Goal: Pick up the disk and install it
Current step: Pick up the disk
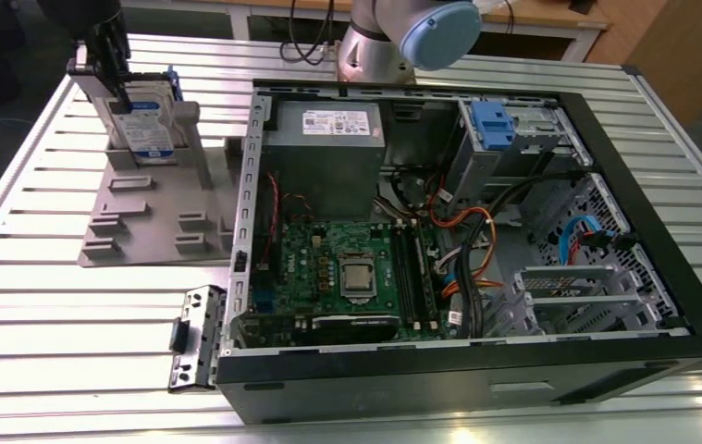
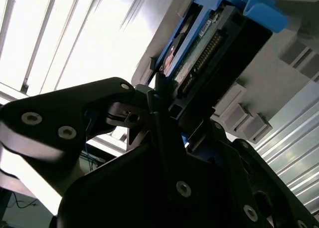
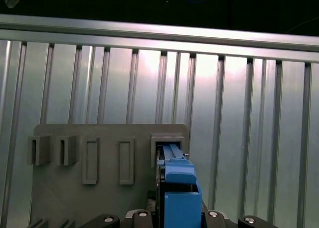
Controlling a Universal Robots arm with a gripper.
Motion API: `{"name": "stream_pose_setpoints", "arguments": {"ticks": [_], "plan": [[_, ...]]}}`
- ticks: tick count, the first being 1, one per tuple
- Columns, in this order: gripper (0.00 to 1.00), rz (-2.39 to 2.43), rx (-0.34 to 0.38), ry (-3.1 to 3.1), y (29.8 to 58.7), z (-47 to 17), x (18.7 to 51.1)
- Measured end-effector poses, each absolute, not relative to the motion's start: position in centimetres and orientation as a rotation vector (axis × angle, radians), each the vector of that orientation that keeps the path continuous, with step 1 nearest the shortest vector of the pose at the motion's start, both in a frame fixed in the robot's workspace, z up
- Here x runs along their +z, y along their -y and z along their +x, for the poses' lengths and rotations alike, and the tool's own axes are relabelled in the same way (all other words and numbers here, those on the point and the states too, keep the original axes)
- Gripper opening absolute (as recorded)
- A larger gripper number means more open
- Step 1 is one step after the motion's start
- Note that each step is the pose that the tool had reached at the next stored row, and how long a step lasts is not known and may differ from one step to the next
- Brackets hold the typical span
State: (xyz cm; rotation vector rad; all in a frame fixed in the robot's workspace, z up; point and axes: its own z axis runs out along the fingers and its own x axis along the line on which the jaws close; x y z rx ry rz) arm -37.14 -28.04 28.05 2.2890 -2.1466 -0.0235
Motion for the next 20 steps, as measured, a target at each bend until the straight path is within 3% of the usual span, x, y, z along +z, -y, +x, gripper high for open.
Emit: {"name": "stream_pose_setpoints", "arguments": {"ticks": [11, 20], "plan": [[0.36, 2.289, -0.023, 2.147, 28.0, -37.1, 28.3], [0.36, 2.289, -0.024, 2.147, 28.0, -37.1, 30.7]]}}
